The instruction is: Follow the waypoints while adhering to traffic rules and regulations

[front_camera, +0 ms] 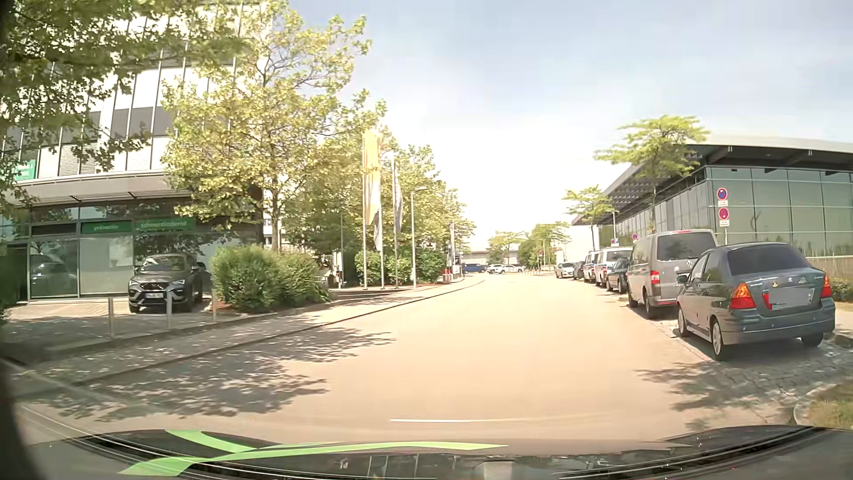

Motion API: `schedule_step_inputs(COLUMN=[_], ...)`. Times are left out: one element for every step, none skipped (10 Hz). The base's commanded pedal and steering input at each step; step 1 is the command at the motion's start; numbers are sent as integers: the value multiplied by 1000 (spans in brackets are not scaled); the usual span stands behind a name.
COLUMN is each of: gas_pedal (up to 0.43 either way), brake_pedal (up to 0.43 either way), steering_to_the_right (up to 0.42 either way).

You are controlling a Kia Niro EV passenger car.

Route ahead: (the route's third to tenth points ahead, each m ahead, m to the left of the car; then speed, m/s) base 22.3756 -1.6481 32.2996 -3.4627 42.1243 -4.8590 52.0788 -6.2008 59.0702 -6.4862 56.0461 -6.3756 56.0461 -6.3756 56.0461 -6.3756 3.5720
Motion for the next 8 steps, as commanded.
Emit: schedule_step_inputs(gas_pedal=[98,98,98,110,110,110,110,110], brake_pedal=[0,0,0,0,0,0,0,0], steering_to_the_right=[218,210,200,182,162,145,127,99])
